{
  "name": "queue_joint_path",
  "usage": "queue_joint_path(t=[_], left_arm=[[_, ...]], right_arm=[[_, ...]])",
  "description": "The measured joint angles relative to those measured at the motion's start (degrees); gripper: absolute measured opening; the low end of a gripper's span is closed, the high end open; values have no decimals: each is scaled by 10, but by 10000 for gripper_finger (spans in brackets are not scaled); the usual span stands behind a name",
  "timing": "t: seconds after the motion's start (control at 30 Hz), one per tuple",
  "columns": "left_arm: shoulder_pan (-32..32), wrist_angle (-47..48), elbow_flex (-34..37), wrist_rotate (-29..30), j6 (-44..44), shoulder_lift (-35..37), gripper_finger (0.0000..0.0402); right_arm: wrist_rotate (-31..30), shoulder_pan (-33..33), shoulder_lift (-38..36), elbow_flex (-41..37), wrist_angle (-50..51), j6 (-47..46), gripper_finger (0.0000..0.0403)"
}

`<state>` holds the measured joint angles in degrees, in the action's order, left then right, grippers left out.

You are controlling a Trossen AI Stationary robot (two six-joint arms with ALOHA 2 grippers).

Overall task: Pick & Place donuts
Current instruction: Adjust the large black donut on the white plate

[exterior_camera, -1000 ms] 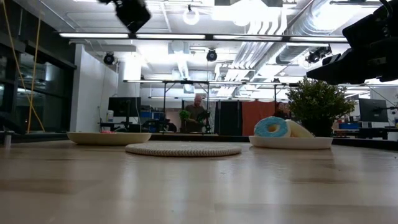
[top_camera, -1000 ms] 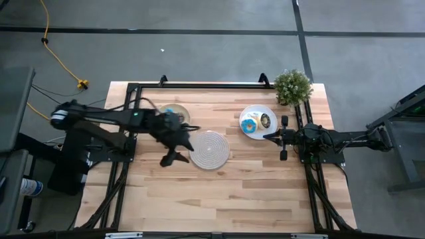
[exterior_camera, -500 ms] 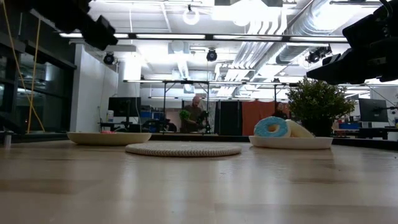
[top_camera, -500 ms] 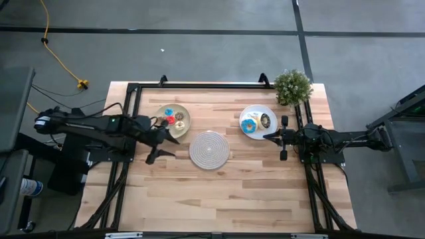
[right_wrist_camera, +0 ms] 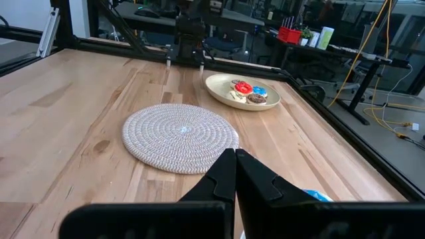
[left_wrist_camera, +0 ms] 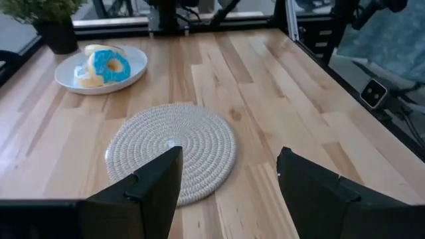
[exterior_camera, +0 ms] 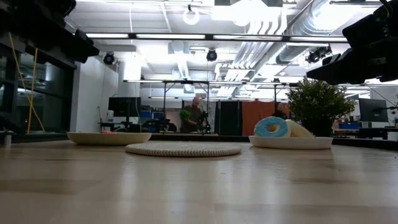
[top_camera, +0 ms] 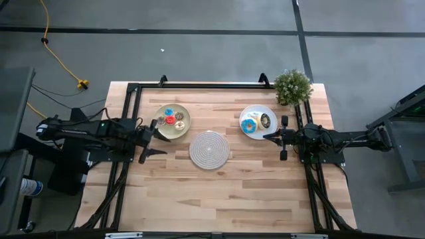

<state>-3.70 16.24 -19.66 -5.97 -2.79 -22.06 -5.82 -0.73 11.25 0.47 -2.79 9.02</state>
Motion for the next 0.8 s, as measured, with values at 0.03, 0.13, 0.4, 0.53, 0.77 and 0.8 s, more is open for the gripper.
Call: queue_joint_path(t=[0.03,0.13,0.4,0.53,0.77,0.8], left_arm=[[0,-1,7,4,2,10,237],[0,-21,26,7,7,36,237],[56,-52,57,-9,20,55,237],[80,-144,86,-33,44,55,237],[82,-304,152,-32,48,55,237],[82,-316,160,-30,48,55,237]], right_arm=[[0,0,0,0,0,0,0],[0,0,0,0,0,0,0],[0,0,0,0,0,0,0],[0,0,0,0,0,0,0],[0,0,0,0,0,0,0],[0,0,0,0,0,0,0]])
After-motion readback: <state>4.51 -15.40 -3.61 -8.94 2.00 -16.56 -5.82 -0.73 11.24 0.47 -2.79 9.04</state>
